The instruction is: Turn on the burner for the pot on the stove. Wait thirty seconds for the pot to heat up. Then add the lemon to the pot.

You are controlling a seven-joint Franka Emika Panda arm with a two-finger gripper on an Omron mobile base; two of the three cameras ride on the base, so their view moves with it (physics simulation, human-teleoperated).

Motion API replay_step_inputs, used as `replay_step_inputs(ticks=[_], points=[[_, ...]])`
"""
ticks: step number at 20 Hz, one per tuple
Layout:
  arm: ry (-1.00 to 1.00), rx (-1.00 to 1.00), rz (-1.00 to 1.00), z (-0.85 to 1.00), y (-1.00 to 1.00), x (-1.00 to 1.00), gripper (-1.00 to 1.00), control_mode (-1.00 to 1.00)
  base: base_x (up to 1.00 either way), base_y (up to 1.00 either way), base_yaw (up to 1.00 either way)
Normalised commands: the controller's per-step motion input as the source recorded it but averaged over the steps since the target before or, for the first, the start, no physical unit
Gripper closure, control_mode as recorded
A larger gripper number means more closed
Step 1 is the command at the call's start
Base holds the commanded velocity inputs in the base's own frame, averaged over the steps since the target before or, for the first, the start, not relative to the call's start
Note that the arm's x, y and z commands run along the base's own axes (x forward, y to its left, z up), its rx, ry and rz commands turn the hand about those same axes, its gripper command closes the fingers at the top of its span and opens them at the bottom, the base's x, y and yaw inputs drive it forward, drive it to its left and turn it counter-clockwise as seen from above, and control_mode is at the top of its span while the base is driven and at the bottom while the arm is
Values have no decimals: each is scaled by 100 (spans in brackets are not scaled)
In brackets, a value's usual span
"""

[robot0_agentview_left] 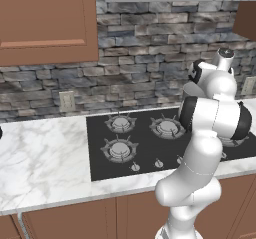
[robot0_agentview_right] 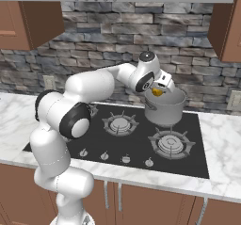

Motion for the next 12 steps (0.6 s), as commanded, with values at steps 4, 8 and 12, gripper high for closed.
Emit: replay_step_inputs(ticks=[4,8,12], points=[[0,0,0,0,0,0,100,-100,0,0,0],[0,0,0,0,0,0,100,-100,0,0,0],[0,0,0,0,0,0,100,-100,0,0,0]])
